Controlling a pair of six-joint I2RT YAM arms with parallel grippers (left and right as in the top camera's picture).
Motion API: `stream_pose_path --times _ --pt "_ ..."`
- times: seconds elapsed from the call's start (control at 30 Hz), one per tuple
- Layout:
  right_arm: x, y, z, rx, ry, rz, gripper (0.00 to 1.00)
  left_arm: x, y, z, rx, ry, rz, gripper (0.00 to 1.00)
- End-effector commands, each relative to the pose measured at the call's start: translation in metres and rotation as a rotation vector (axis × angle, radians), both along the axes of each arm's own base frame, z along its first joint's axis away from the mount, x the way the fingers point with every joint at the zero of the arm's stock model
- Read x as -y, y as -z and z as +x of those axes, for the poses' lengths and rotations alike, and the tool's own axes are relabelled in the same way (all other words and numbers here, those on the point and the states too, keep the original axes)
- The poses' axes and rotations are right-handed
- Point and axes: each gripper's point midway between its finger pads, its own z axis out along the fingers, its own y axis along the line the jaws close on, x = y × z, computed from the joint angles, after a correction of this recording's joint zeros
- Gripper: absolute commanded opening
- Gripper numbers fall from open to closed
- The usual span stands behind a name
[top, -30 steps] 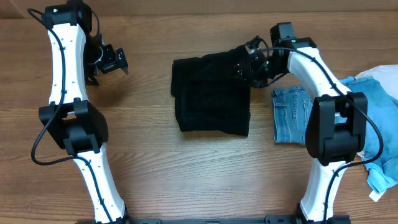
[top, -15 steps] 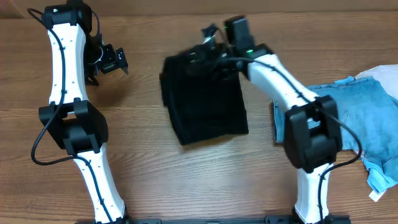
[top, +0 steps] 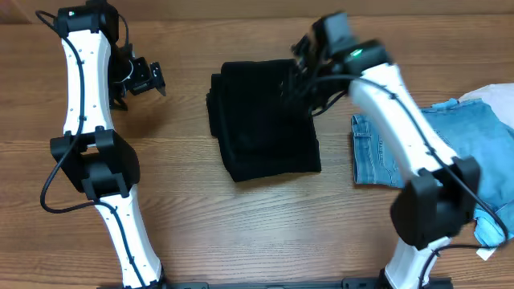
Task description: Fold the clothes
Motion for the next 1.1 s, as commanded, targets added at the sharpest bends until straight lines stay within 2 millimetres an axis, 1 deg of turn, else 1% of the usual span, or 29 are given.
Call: stream_pose_path --times 0.0,0.07,0.1,0.13,0.17,0.2,0.23,0.27,0.3,0.33,0.37,0.4,0.43,0.47,0.5,0.53,0.57,0.63,0.7,0.73,0.8,0.87,0.93,0.97,1.0,1.03,1.07 --pt "-0.024 0.085 -0.031 -0.128 -0.088 -0.032 0.20 0.007 -0.019 0.003 0.056 0.021 -0.026 1.00" --pt "-0.037 0.109 -0.044 -0.170 -0.125 0.054 0.13 0.007 -0.019 0.003 0.056 0.021 -0.026 1.00" --pt "-0.042 0.119 -0.053 -0.202 -0.142 0.106 0.13 0.007 -0.019 0.003 0.056 0.021 -0.026 1.00" --pt "-0.041 0.130 -0.063 -0.229 -0.145 0.119 0.11 0.007 -0.019 0.003 0.056 0.021 -0.026 1.00" --pt "-0.037 0.140 -0.072 -0.257 -0.142 0.109 0.07 0.007 -0.019 0.003 0.056 0.021 -0.026 1.00" --pt "-0.035 0.140 -0.074 -0.271 -0.136 0.105 0.04 0.007 -0.019 0.003 0.056 0.021 -0.026 1.00" --pt "-0.035 0.135 -0.073 -0.272 -0.135 0.116 0.04 0.007 -0.019 0.003 0.056 0.021 -0.026 1.00" --pt "-0.039 0.119 -0.069 -0.250 -0.142 0.151 0.04 0.007 -0.019 0.003 0.056 0.021 -0.028 1.00" --pt "-0.045 0.093 -0.064 -0.213 -0.160 0.215 0.04 0.007 -0.019 0.003 0.056 0.021 -0.028 1.00" --pt "-0.053 0.041 -0.055 -0.125 -0.194 0.328 0.04 0.007 -0.019 0.003 0.056 0.022 -0.027 1.00" --pt "-0.058 0.006 -0.052 -0.070 -0.227 0.409 0.04 0.007 -0.019 0.003 0.056 0.022 -0.028 1.00" --pt "-0.063 -0.034 -0.049 0.025 -0.294 0.516 0.07 0.007 -0.019 0.003 0.056 0.021 -0.028 1.00" --pt "-0.066 -0.055 -0.048 0.082 -0.353 0.604 0.11 0.007 -0.019 0.003 0.056 0.021 -0.028 1.00" --pt "-0.070 -0.068 -0.049 0.118 -0.404 0.675 0.13 0.007 -0.019 0.003 0.056 0.022 -0.028 1.00" --pt "-0.072 -0.069 -0.046 0.142 -0.426 0.699 0.16 0.007 -0.019 0.003 0.056 0.022 -0.028 1.00" --pt "-0.077 -0.069 -0.041 0.180 -0.460 0.734 0.17 0.007 -0.019 0.003 0.056 0.022 -0.028 1.00" --pt "-0.080 -0.065 -0.035 0.203 -0.483 0.762 0.17 0.007 -0.019 0.003 0.056 0.022 -0.028 1.00" --pt "-0.087 -0.052 -0.019 0.211 -0.471 0.776 0.18 0.007 -0.019 0.003 0.056 0.022 -0.028 1.00" --pt "-0.095 -0.026 0.008 0.206 -0.435 0.804 0.25 0.007 -0.019 0.003 0.056 0.021 -0.028 1.00" --pt "-0.096 -0.017 0.019 0.217 -0.421 0.820 0.29 0.007 -0.019 0.003 0.056 0.021 -0.028 1.00" --pt "-0.096 0.005 0.040 0.230 -0.388 0.849 0.33 0.007 -0.019 0.003 0.056 0.022 -0.028 1.00" --pt "-0.085 0.048 0.066 0.183 -0.257 0.818 0.35 0.008 -0.019 0.003 0.056 0.023 -0.029 1.00" --pt "-0.073 0.076 0.080 0.123 -0.156 0.783 0.36 0.008 -0.019 0.003 0.056 0.023 -0.029 1.00" --pt "-0.055 0.111 0.095 0.043 0.012 0.669 0.39 0.009 -0.019 0.003 0.055 0.026 -0.029 1.00" --pt "-0.047 0.128 0.098 0.017 0.076 0.603 0.41 0.010 -0.019 0.003 0.055 0.027 -0.029 1.00" --pt "-0.037 0.150 0.100 -0.015 0.150 0.509 0.41 0.010 -0.019 0.003 0.055 0.028 -0.029 1.00" --pt "-0.028 0.169 0.096 -0.038 0.190 0.418 0.42 0.011 -0.019 0.003 0.055 0.030 -0.029 1.00"
